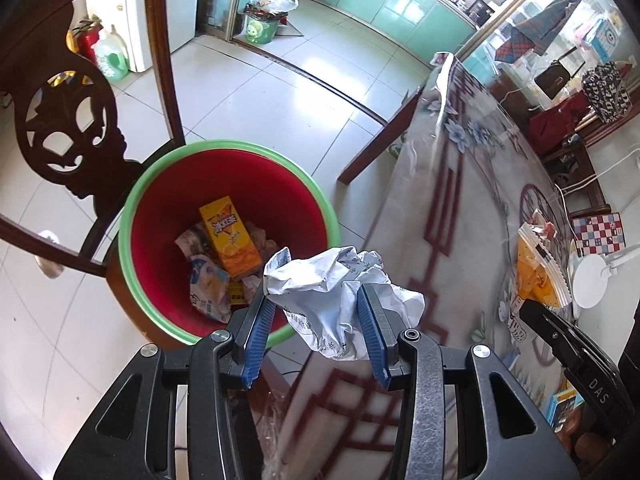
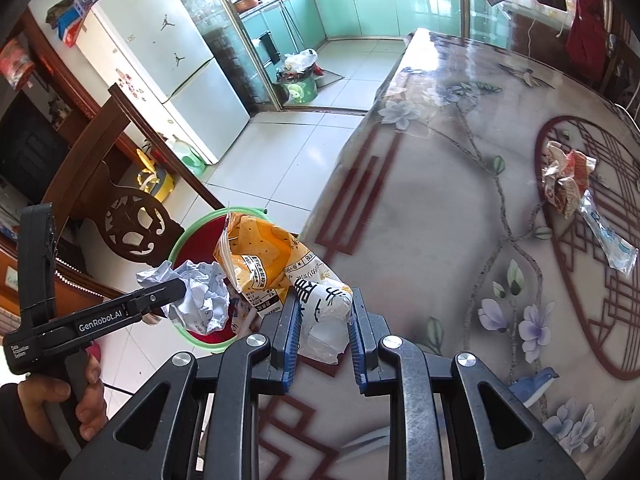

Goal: Collect trash
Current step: 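Carry the orange bag and foil over the red bin with both tools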

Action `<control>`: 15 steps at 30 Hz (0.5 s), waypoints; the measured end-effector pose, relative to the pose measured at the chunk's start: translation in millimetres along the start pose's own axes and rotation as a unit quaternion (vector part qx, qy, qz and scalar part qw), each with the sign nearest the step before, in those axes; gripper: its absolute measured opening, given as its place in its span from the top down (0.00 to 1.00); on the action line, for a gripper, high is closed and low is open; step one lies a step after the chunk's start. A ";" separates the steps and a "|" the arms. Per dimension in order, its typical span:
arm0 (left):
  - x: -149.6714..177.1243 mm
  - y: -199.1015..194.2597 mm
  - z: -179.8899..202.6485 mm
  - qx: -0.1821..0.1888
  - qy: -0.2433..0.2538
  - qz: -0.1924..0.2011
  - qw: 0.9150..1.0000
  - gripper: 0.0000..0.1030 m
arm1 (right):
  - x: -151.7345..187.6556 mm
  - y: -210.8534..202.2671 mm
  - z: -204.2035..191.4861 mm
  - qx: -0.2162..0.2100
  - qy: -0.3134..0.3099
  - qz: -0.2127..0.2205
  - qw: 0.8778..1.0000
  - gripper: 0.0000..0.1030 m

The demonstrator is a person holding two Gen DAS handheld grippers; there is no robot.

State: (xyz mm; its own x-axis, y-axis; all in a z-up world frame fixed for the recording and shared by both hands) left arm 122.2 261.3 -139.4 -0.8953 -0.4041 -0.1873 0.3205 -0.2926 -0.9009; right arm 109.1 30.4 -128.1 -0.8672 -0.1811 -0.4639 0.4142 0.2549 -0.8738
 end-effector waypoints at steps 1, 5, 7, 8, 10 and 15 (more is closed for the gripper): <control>-2.4 -0.2 -3.9 -0.001 -0.003 0.001 1.000 0.61 | -2.1 1.7 -2.7 -0.001 -0.002 -0.001 1.000 0.81; -10.4 -1.6 -16.4 -0.005 -0.016 0.004 1.000 0.61 | -10.9 10.0 -17.7 -0.006 -0.015 -0.005 1.000 0.81; -13.8 -2.3 -23.1 -0.007 -0.022 0.006 1.000 0.61 | -14.6 15.2 -25.7 -0.009 -0.022 -0.007 1.000 0.81; -15.4 -2.6 -26.4 -0.009 -0.025 0.007 1.000 0.61 | -16.9 18.6 -29.7 -0.012 -0.026 -0.010 1.000 0.81; -19.2 -2.6 -33.9 -0.012 -0.032 0.009 0.999 0.61 | -20.3 25.1 -37.1 -0.016 -0.033 -0.014 0.999 0.81; -29.6 -0.6 -52.8 -0.024 -0.053 0.009 0.998 0.61 | -30.4 40.9 -51.7 -0.027 -0.050 -0.024 0.998 0.81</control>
State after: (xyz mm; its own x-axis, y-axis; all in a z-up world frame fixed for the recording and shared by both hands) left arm 132.2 319.2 -153.9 -0.8511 -0.4987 -0.1642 0.3194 -0.2435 -0.9158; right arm 138.2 95.5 -142.2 -0.8526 -0.2882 -0.4360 0.3549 0.2931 -0.8878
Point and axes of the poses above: each gripper's, at about its wrist camera, not at the fingertips, and y roughly the way its jaws point, z to its right, x to its underside, the point moved 1 cm from there along y, roughly the way its jaws point, and after that the axes turned 15 degrees about -y, right-handed, at the moved point
